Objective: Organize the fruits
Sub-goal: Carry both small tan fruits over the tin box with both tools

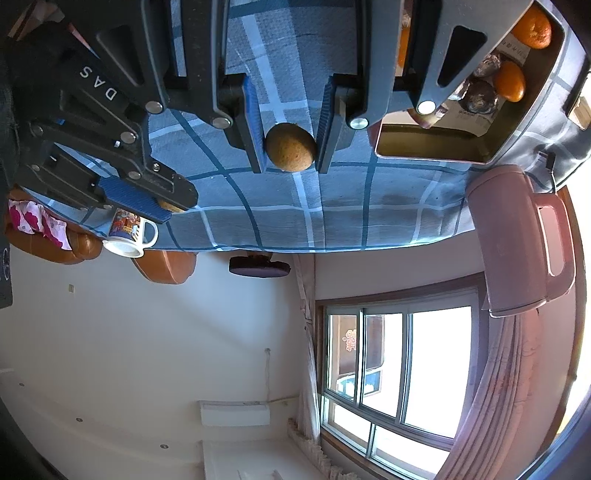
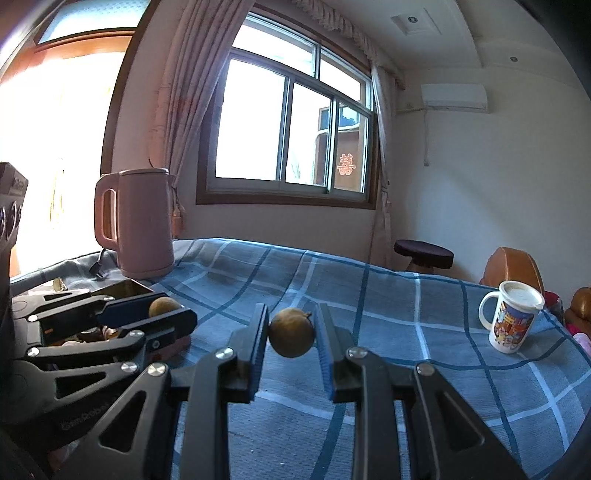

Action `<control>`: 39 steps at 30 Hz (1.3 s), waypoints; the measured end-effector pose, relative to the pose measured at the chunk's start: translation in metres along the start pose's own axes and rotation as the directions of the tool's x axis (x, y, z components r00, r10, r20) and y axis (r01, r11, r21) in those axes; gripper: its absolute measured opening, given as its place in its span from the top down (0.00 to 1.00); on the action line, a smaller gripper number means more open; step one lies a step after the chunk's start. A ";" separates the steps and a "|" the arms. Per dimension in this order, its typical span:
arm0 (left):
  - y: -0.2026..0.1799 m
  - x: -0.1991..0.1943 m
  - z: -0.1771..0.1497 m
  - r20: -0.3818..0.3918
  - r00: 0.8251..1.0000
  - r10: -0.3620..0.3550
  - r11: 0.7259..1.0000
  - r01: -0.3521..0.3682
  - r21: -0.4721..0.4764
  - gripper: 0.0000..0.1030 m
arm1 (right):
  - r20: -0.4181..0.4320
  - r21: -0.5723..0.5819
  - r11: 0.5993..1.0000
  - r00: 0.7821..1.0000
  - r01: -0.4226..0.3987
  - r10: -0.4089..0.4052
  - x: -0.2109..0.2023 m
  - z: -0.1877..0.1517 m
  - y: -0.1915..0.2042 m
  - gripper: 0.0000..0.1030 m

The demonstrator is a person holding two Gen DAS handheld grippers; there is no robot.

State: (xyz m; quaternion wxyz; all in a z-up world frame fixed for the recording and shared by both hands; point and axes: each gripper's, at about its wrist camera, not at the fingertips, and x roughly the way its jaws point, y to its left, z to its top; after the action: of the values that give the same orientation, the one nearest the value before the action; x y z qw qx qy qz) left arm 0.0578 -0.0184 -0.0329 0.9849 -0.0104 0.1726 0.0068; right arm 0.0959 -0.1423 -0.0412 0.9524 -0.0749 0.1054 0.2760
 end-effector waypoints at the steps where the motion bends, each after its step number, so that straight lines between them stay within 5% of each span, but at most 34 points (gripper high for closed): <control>1: 0.001 -0.001 0.000 0.001 1.000 0.000 1.000 0.000 -0.003 0.72 | 0.001 -0.002 1.000 1.000 -0.003 0.003 0.000 0.000 0.001 0.72; 39: 0.062 -0.048 -0.002 0.031 0.998 0.063 0.994 -0.060 -0.093 0.72 | 0.016 -0.097 0.989 0.994 -0.111 0.113 0.003 0.019 0.065 0.72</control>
State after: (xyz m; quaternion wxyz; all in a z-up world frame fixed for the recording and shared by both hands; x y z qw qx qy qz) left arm 0.0115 0.0429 -0.0195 0.9855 -0.0502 0.1558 0.0452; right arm 0.0658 -0.0823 -0.0295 0.9319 -0.1116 0.0857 0.3344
